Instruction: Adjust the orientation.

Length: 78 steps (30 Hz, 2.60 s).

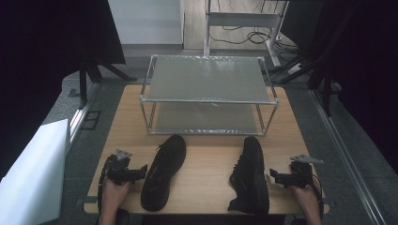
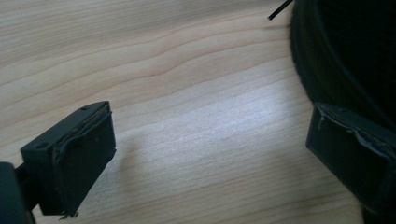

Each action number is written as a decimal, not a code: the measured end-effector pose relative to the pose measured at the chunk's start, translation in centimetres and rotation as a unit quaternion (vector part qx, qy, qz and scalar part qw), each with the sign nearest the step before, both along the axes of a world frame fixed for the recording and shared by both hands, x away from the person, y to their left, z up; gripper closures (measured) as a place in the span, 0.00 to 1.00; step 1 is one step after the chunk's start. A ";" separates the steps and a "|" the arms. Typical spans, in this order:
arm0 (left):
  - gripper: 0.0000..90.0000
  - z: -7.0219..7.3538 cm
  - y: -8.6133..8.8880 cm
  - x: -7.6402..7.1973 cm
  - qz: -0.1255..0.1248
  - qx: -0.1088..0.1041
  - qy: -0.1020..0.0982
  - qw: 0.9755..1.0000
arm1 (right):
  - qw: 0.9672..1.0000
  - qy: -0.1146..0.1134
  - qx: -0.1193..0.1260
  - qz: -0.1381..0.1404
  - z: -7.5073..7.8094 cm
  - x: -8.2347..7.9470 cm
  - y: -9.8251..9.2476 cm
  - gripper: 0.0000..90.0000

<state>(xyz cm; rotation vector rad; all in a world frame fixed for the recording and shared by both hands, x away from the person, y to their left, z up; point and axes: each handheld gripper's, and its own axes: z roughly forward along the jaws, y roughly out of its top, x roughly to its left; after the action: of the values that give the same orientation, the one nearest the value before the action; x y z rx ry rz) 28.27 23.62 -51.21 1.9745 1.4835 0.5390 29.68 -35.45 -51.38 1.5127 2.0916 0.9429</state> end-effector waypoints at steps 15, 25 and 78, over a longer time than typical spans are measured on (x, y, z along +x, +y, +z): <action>0.00 -0.1 0.3 -0.1 -0.001 -0.026 -0.008 1.000 | 1.000 0.002 0.003 0.003 -0.1 0.0 0.0 0.00; 0.00 0.0 0.4 0.0 0.010 -0.022 0.006 1.000 | 1.000 0.004 0.004 0.004 0.0 0.0 0.1 0.00; 0.00 0.5 -5.2 0.7 -0.049 -0.011 -0.003 0.999 | 1.000 0.008 0.011 0.009 0.4 -0.2 0.0 0.01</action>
<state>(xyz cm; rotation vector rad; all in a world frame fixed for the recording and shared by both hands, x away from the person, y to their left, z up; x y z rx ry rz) 28.98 18.46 -50.75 2.0149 1.3741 0.4831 29.49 -35.46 -51.01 1.5200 2.1160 0.9670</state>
